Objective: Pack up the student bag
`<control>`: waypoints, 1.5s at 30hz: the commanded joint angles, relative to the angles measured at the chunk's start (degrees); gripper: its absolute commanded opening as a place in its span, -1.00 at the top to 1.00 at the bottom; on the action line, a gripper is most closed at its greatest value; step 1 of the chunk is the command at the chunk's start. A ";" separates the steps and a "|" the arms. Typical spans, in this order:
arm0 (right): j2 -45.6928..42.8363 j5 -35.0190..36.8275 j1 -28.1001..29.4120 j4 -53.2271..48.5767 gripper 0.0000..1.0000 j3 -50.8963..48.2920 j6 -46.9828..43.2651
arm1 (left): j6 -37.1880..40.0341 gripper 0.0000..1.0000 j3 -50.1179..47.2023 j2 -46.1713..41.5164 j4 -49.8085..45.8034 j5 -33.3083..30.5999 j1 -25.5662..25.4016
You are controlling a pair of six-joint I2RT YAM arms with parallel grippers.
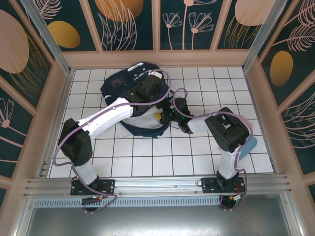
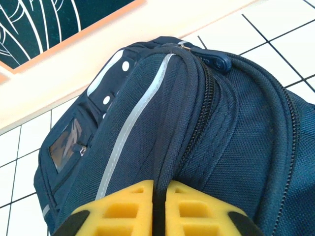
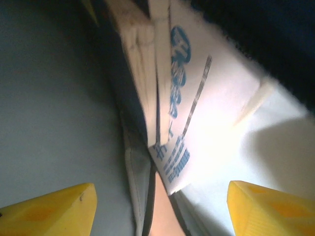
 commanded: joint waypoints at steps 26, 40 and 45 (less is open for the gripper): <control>-25.14 2.51 -5.13 -28.31 -0.01 -6.64 -29.46 | -23.12 -0.56 -18.79 -15.24 6.92 10.67 9.86; -5.75 -2.03 0.48 -21.35 0.31 8.15 -21.54 | -30.02 -0.97 -32.35 -24.41 8.94 12.52 18.47; -2.12 -1.41 0.97 -21.76 0.32 11.83 -21.17 | -29.44 -0.97 -32.91 -24.86 9.13 12.98 19.01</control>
